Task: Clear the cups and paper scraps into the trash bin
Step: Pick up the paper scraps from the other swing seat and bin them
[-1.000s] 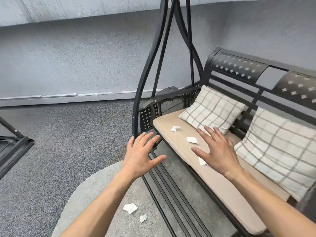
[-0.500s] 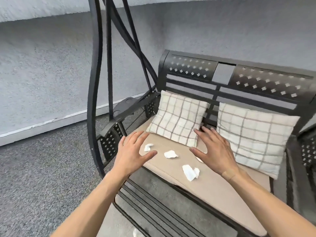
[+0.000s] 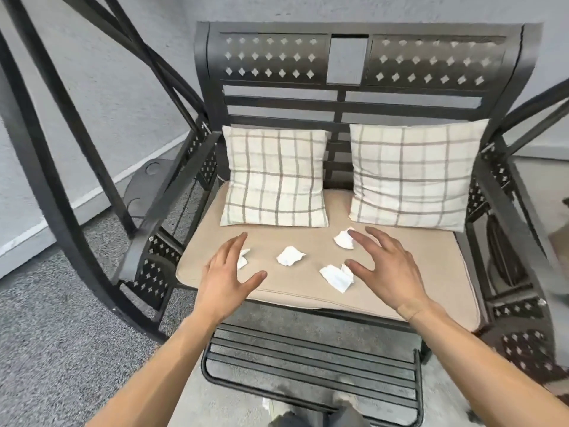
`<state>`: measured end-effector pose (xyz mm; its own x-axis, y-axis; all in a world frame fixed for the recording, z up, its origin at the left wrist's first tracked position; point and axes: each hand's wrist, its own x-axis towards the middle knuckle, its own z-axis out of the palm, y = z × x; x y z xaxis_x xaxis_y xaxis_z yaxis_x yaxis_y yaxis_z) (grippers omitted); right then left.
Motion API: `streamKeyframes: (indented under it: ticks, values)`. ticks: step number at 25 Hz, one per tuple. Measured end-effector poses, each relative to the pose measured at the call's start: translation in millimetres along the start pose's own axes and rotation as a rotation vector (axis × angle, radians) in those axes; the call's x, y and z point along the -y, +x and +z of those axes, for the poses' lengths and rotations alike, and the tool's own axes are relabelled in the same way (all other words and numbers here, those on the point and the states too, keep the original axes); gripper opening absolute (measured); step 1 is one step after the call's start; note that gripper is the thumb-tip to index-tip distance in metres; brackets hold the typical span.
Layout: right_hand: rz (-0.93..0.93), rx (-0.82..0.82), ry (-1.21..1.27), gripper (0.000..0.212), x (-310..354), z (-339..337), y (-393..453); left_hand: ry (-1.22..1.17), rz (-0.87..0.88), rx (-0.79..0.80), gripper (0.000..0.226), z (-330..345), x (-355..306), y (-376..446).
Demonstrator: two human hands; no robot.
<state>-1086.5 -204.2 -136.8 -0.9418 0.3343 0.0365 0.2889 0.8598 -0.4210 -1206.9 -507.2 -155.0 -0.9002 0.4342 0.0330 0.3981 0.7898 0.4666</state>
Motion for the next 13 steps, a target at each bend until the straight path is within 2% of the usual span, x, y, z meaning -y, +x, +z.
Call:
streamKeyframes:
  ticks: [6, 13]
  values:
    - [0.056, 0.14, -0.019, 0.054, -45, 89, 38, 0.039, -0.105, 0.095, 0.091, 76, 60, 33]
    - [0.223, 0.238, -0.092, 0.073, -112, 222, 56, 0.102, -0.304, 0.251, 0.092, 196, 141, 84]
